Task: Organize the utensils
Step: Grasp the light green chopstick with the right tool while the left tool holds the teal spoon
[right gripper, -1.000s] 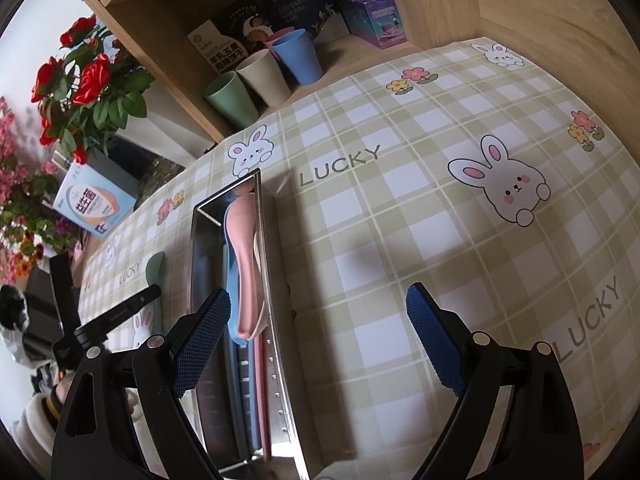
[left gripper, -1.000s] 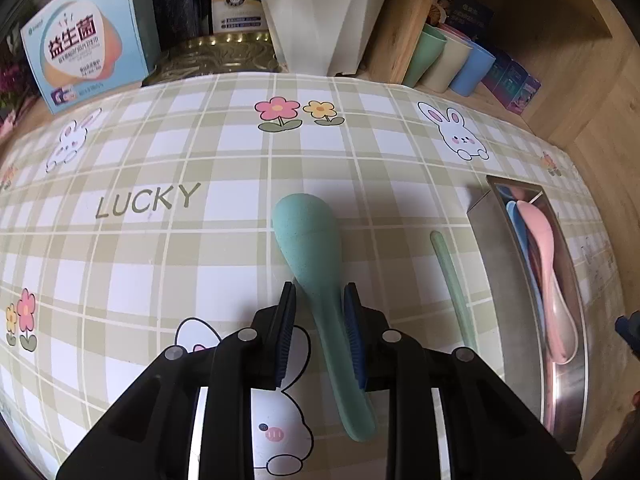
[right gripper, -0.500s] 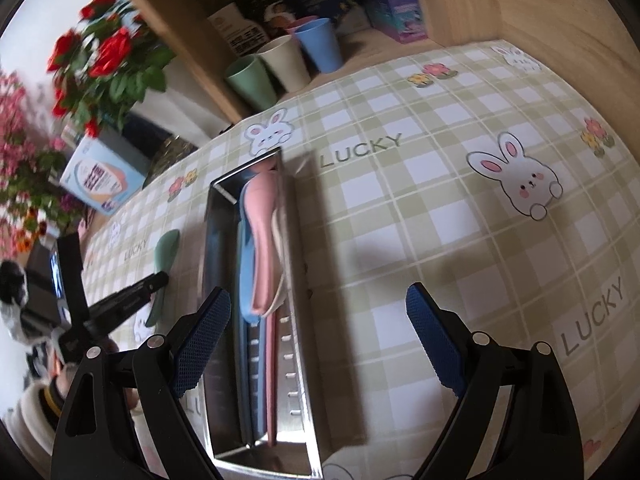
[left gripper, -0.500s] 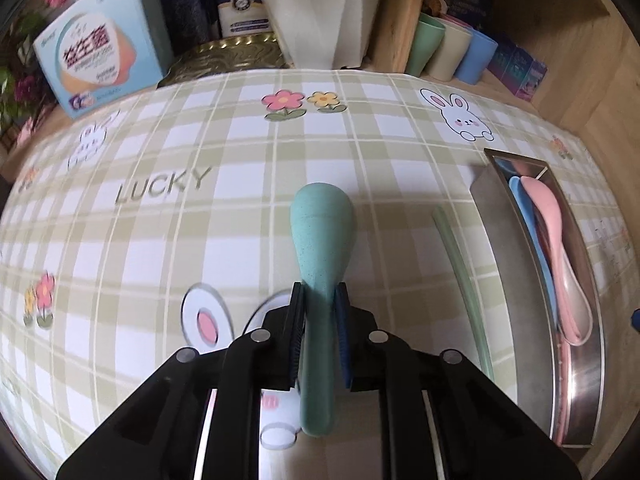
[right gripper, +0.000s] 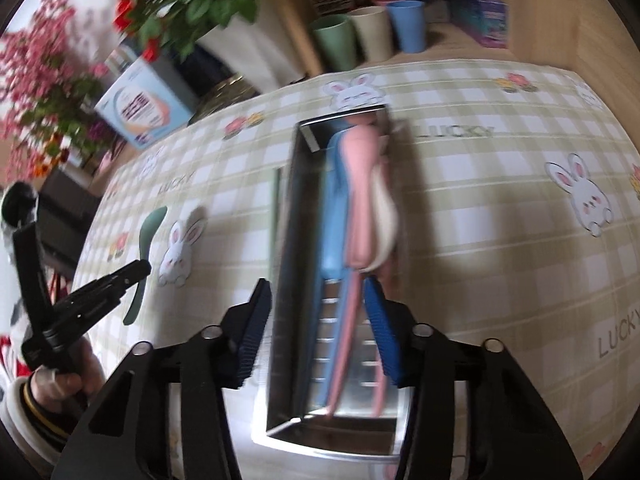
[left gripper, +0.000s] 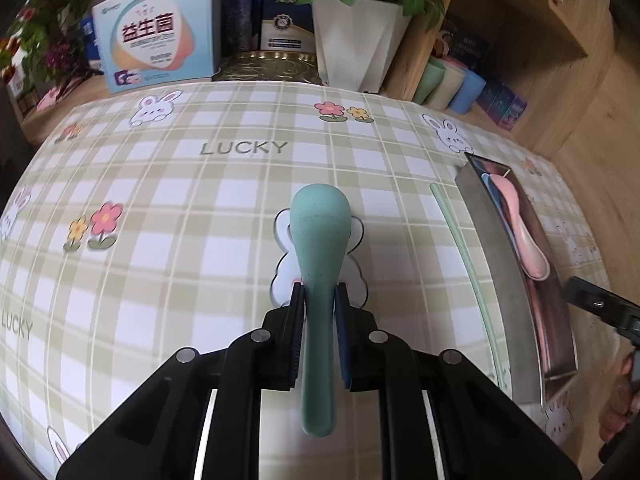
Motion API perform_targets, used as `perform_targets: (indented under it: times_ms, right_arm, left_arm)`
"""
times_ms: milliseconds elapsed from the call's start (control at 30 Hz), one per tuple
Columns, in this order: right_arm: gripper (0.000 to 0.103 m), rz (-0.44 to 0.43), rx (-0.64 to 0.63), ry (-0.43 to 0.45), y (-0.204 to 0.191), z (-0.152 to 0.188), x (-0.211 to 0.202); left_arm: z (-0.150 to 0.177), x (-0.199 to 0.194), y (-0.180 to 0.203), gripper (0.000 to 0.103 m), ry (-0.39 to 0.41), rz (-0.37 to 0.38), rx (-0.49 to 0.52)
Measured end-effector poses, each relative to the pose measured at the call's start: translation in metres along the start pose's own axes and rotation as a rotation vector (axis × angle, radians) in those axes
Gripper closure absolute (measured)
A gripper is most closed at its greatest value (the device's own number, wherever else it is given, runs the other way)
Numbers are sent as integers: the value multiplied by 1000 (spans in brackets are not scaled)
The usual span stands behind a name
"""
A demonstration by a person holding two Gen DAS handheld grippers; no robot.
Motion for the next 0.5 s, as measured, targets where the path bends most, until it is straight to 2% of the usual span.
perform_targets:
  times_ms: [133,367,500]
  right_arm:
    - [77,20,-93,-19,-32,-2,11]
    - [82,116,-231,-90,-70,-20,47]
    - [82,199,-236,-141,-76,-27,69]
  left_arm:
    - [5,-10,-6,88,21,14,4]
    - [4,-22,-26,88,59,62,-52]
    - [6,-27,-40,88,69,67,-80]
Point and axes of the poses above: each gripper's, at about its wrist camera, not at the fingertips, and x roughly the way its jaws point, y to its right, z to its underside, the point moved 8 cm from there along x, roughly the way its jaws point, and after that the axes turned 6 degrees about z, right-handed, at the moved point
